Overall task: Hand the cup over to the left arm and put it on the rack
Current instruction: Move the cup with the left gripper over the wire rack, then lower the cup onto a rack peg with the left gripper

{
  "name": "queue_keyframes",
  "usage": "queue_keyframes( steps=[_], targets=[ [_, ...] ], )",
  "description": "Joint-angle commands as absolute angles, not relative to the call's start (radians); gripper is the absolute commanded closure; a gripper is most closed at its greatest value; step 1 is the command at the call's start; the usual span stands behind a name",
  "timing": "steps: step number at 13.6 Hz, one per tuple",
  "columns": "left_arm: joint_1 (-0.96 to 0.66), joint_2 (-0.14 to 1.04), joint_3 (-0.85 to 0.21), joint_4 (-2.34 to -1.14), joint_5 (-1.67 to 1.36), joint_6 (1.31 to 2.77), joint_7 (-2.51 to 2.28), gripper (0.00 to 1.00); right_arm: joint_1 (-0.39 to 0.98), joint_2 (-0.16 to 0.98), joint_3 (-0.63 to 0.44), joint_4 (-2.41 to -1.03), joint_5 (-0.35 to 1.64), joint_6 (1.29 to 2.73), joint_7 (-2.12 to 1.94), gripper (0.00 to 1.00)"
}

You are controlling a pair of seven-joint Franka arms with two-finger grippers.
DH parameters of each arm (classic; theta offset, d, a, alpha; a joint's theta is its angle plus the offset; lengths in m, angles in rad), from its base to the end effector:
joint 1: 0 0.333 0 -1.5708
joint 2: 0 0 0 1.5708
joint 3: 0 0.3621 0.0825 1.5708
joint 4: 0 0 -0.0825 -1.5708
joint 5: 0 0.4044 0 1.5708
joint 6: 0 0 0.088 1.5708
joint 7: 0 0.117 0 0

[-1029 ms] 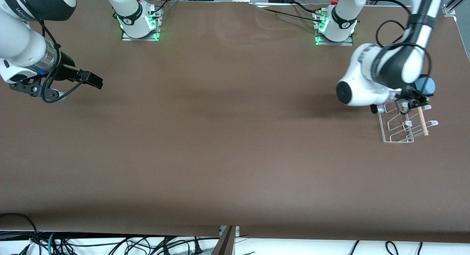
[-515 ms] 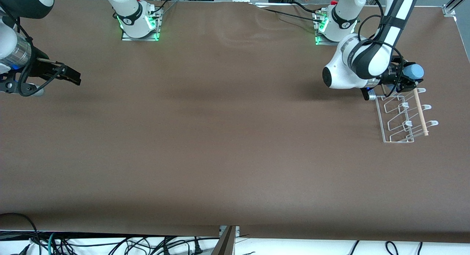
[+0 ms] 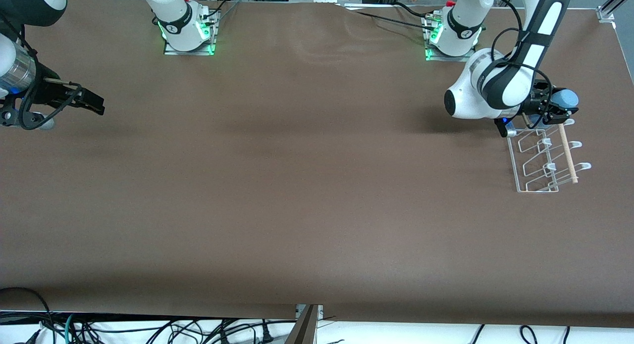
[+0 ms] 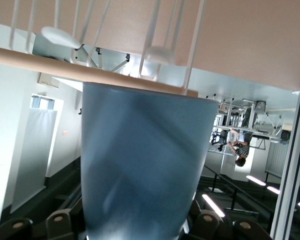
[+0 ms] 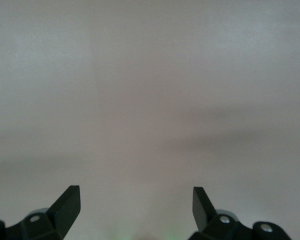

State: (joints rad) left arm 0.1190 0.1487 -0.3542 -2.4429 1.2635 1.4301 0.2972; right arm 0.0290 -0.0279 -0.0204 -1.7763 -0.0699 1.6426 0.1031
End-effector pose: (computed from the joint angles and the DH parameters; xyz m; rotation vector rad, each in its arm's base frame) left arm 0.4375 0.0205 0.2943 -1.4446 1.0425 1.0864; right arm 0.5602 -0.0030 0.5816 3.0602 -0.1313 -0.1560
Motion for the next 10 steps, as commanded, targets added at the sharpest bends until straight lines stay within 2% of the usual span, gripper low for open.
queue_keyframes(
  steps=[1, 7, 8, 9, 10],
  targets=[
    [0.130, 0.170, -0.362, -2.484, 1.311, 1.453, 0.201, 0.88, 0.040, -0.040, -0.029, -1.792, -0.066, 1.655, 0.081, 0.01],
    [0.132, 0.245, -0.362, -2.483, 1.356, 1.451, 0.106, 0.83, 0.040, -0.032, -0.031, -1.749, -0.067, 1.643, 0.045, 0.01],
    [0.130, 0.252, -0.362, -2.484, 1.355, 1.450, 0.095, 0.76, 0.040, -0.032, -0.031, -1.717, -0.067, 1.634, 0.043, 0.01],
    [0.130, 0.253, -0.362, -2.482, 1.356, 1.448, 0.095, 0.63, 0.040, -0.032, -0.031, -1.691, -0.067, 1.602, 0.043, 0.01],
    [0.130, 0.253, -0.362, -2.482, 1.356, 1.448, 0.095, 0.32, 0.040, -0.031, -0.031, -1.684, -0.067, 1.582, 0.044, 0.01]
  ],
)
